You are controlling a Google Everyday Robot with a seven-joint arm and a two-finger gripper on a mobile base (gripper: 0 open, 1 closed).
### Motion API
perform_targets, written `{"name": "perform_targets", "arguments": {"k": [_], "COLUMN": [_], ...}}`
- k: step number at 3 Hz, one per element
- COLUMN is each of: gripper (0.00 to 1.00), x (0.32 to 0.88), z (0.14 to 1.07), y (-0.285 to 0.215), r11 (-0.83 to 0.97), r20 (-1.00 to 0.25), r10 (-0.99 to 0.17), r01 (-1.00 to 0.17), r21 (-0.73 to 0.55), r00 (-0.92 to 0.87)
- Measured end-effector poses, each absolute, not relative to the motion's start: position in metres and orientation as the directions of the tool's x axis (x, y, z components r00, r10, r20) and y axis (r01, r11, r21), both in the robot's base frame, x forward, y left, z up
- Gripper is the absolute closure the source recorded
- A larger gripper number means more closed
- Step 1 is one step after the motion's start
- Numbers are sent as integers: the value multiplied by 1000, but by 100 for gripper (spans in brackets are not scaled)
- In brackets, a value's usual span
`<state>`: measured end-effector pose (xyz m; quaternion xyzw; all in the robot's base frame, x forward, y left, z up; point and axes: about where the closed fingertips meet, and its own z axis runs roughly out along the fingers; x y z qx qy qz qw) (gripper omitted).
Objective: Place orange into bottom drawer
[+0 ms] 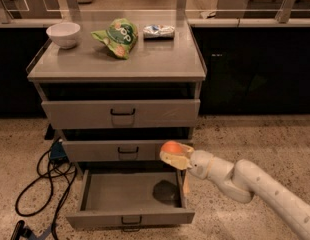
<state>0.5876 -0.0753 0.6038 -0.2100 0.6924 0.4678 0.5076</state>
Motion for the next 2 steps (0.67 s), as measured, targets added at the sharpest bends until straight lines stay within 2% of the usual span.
{"name": "perform_targets", "arguments": {"k": [1,2], "gripper": [100,100], "x": [566,567], "z": [546,547], "y": [-21,-22], "r11": [468,476], "r20": [-867,-867], "r10": [159,158], "r01": [-737,-733], "r21": [487,486], "r00": [-472,-472]}}
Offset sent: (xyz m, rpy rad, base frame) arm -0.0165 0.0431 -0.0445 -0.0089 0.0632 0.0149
